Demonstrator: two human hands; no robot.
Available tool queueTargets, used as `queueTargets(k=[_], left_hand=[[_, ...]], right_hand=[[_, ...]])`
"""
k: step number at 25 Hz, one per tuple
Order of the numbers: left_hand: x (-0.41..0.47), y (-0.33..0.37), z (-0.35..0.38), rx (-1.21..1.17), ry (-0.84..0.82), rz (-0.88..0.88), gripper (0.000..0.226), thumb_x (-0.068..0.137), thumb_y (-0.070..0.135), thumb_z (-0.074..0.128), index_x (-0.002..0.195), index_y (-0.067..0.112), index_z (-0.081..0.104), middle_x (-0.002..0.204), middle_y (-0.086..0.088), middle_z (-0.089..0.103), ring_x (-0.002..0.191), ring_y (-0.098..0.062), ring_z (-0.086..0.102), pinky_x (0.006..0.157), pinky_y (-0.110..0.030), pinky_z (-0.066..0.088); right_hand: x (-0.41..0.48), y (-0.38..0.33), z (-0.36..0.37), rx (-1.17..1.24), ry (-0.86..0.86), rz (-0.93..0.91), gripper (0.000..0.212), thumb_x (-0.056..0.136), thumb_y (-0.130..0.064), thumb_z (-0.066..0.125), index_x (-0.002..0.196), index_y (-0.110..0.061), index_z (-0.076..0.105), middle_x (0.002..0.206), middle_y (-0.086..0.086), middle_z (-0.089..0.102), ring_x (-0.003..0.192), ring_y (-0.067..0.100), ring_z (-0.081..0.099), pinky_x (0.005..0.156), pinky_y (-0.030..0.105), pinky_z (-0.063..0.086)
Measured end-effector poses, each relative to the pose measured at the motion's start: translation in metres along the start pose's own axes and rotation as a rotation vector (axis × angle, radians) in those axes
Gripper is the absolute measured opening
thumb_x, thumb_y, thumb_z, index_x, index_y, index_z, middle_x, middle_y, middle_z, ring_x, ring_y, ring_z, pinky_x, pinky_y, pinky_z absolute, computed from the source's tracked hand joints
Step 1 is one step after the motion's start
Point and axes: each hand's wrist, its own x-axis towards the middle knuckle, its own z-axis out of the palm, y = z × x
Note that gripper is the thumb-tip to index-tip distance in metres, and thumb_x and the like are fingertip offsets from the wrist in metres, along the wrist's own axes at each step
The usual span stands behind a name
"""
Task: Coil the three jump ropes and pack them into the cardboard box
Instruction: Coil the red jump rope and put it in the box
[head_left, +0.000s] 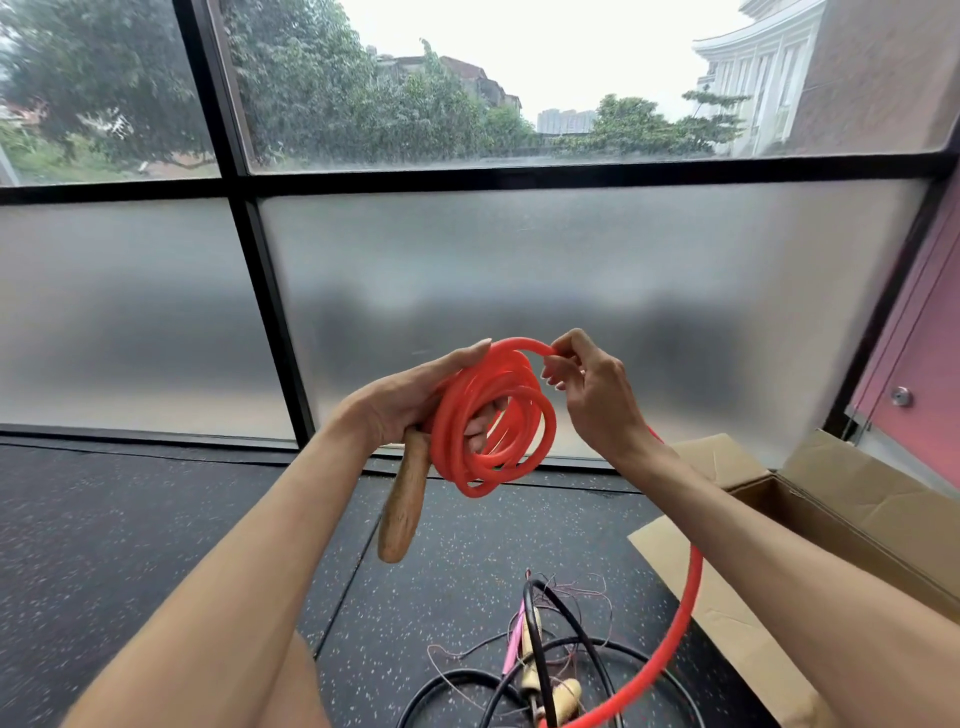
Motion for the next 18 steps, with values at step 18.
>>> queueTargets(k=[18], left_hand=[[0.007, 0.009, 0.008, -0.342, 0.062, 0.127, 0.054, 0.098, 0.054, 0.029, 0.097, 0.004, 0.05, 0.053, -0.006, 0.045, 0.045, -0.017, 0.045, 0.059, -0.032, 0.042]], right_hand=[[-0.001, 0.005, 0.007, 0.563, -0.295, 0.631, 0.056, 0.102, -0.053, 0.039, 0.116, -0.003, 0.06, 0.089, 0.016, 0.065, 0.071, 0.027, 0.067, 0.058, 0.041, 0.058]])
